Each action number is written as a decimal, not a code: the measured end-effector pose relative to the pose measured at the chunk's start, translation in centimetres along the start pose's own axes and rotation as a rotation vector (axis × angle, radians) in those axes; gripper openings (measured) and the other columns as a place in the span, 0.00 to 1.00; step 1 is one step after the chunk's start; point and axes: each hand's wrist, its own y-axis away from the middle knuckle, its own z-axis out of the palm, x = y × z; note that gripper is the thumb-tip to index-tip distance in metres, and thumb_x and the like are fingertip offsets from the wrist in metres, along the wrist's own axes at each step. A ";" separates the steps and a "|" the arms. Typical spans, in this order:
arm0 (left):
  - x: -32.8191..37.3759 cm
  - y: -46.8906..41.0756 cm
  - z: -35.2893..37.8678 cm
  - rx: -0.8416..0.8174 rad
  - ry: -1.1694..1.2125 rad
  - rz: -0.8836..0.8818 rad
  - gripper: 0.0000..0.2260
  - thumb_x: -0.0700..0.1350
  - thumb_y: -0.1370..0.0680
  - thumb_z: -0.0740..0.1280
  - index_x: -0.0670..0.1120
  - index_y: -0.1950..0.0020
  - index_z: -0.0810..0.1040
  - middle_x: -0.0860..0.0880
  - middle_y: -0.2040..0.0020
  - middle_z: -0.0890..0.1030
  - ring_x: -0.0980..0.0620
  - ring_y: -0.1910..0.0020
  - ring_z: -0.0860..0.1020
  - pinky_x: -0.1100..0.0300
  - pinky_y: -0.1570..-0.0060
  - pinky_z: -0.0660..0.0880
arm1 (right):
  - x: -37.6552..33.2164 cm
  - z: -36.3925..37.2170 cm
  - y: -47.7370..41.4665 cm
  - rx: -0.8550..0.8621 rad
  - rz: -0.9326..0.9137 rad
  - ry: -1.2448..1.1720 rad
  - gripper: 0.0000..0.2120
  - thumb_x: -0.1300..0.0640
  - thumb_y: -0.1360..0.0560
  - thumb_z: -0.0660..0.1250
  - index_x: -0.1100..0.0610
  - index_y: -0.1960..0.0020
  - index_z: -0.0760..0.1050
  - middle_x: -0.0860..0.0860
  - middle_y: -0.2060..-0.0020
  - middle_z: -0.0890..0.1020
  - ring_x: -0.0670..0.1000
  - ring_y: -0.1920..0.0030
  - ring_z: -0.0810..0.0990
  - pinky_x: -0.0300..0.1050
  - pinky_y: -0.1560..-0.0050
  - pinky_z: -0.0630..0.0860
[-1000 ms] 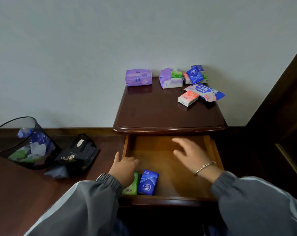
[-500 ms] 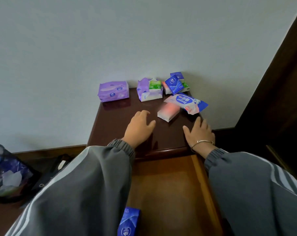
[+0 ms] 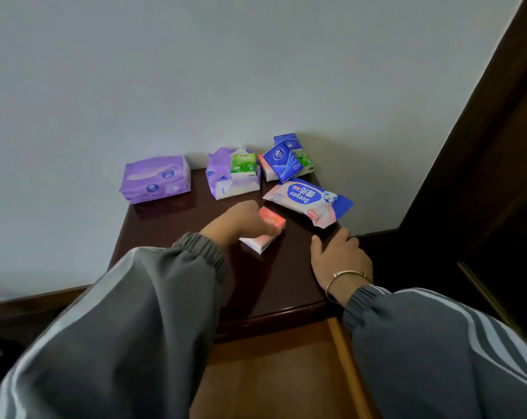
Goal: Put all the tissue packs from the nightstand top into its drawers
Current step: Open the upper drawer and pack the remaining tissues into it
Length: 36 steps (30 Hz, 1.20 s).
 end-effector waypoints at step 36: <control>7.0 -13.8 -2.6 0.626 -0.265 0.270 0.16 0.53 0.23 0.60 0.44 0.41 0.72 0.42 0.44 0.74 0.39 0.52 0.78 0.54 0.61 0.69 | 0.3 0.5 -0.2 0.083 -0.005 -0.062 0.27 0.36 0.25 0.51 0.56 0.37 0.63 0.52 0.50 0.76 0.53 0.56 0.80 0.43 0.66 0.68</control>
